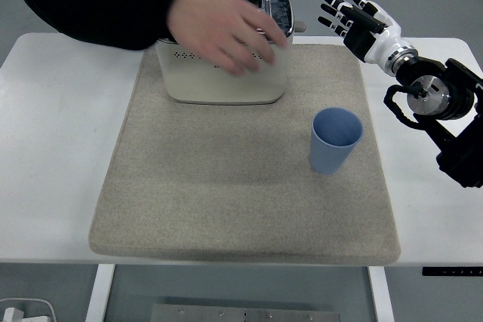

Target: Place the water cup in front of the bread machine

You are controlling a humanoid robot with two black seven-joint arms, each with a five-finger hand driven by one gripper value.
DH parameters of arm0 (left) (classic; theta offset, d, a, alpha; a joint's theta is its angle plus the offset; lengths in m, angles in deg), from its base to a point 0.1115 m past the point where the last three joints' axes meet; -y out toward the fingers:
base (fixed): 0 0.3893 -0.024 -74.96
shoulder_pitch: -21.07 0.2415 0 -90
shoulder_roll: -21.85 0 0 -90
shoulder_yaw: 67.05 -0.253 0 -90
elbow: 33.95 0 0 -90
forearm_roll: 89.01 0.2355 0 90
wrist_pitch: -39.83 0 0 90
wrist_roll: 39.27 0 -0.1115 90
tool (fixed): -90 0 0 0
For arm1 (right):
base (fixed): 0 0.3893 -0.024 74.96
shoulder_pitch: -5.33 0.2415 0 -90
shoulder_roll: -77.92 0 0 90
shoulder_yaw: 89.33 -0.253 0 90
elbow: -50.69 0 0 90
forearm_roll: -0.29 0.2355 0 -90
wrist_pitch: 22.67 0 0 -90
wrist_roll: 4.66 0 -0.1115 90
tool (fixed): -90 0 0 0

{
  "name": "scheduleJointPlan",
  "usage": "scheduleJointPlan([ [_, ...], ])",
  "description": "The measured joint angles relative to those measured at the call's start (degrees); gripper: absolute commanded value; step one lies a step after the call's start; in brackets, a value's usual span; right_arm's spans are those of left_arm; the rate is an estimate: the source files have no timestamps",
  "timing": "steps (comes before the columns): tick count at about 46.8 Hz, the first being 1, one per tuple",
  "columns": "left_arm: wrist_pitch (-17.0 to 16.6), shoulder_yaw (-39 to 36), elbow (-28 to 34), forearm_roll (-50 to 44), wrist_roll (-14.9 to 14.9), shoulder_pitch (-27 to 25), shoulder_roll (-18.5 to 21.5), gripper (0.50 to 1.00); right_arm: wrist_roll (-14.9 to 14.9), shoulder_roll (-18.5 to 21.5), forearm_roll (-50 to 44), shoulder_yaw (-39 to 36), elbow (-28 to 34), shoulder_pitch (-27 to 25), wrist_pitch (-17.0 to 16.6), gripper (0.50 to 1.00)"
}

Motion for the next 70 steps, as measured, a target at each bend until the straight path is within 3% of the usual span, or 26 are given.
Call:
scheduleJointPlan([
  [43, 0.0, 0.2, -0.1, -0.1, 0.2, -0.4, 0.0, 1.000, 0.0, -2.0, -1.2, -0.1, -3.1, -0.7, -0.1, 0.928],
  [54, 0.0, 0.2, -0.1, -0.1, 0.1, -0.4, 0.0, 1.000, -0.1, -5.6, -4.8, 0.1, -4.2, -1.6, -4.5, 0.928],
  [61, 0.0, 0.2, -0.1, -0.1, 0.1, -0.4, 0.0, 1.000, -2.3, -7.2, -8.0, 0.0, -4.5, -2.7, -6.9, 0.928],
  [70, 0.0, 0.2, -0.1, -0.1, 0.2, -0.4, 0.0, 1.000, -3.0, -9.7, -10.1, 0.1, -6.3, -4.1, -8.2, 0.928],
])
